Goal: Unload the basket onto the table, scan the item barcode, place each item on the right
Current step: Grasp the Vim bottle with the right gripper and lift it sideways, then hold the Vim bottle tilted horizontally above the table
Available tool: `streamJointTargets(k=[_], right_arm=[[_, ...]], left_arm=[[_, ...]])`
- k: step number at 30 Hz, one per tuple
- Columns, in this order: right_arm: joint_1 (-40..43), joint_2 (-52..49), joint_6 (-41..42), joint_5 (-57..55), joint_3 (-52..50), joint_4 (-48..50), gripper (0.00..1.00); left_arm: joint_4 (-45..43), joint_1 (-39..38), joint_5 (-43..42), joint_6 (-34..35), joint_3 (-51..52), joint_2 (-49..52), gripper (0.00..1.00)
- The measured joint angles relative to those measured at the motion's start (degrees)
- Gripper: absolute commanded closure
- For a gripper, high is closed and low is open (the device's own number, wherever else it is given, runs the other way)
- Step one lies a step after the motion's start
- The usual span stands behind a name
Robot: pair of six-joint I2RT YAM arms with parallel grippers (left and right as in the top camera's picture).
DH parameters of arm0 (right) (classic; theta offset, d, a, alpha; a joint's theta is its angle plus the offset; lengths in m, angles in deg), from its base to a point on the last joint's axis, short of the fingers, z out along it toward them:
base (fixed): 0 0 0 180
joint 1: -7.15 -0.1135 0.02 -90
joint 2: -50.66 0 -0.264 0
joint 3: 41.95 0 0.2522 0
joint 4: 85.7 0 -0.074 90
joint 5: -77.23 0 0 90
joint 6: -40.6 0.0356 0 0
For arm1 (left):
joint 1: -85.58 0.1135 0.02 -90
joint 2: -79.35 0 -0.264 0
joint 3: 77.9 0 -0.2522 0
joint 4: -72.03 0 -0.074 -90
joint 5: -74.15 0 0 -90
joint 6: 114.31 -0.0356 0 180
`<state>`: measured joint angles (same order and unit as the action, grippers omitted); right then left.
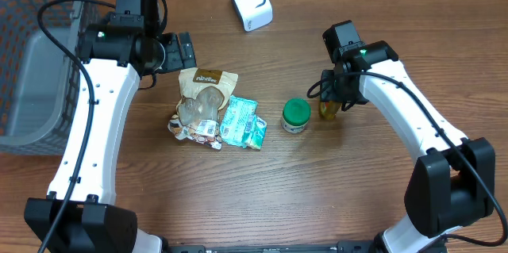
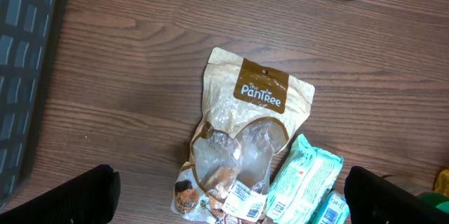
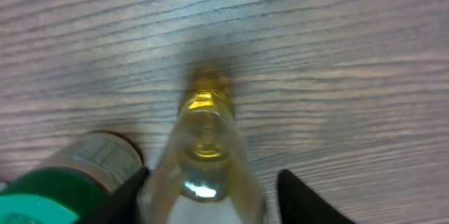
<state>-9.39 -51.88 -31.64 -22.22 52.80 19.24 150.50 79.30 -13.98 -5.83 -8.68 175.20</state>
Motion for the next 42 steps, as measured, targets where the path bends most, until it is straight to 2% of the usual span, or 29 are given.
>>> streamJointTargets(k=[1,4,10,15,19,26,36,42], right_arm=[[0.0,0.0,-0.1,0.1,0.0,-0.1,0.55],[0.0,0.0,-0.3,0.2,0.0,-0.3,0.66],[0.9,1.4,-0.2,0.9,0.0,-2.1,0.73],[3.9,6.9,-0.6,4.5,1.2,-3.8,0.75],[8.4,14.4,-3.5,14.2,1.9,-4.1,0.77],[16.5,21.7,-12.6,41.3,2.9,-11.5,0.80],[16.2,21.4,-26.9,62.1,2.9,-22.2,0.81],[12.9,21.4,-30.1,66.2,2.9,-22.8,0.81]], left_arm=[[0.0,0.0,0.0,0.0,0.0,0.0,0.00],[0.0,0.0,0.0,0.0,0.0,0.0,0.00],[0.0,0.0,0.0,0.0,0.0,0.0,0.00],[0.0,0.0,0.0,0.0,0.0,0.0,0.00],[0.0,0.0,0.0,0.0,0.0,0.0,0.00],[0.0,0.0,0.0,0.0,0.0,0.0,0.00],[0.0,0.0,0.0,0.0,0.0,0.0,0.00],[0.0,0.0,0.0,0.0,0.0,0.0,0.00]])
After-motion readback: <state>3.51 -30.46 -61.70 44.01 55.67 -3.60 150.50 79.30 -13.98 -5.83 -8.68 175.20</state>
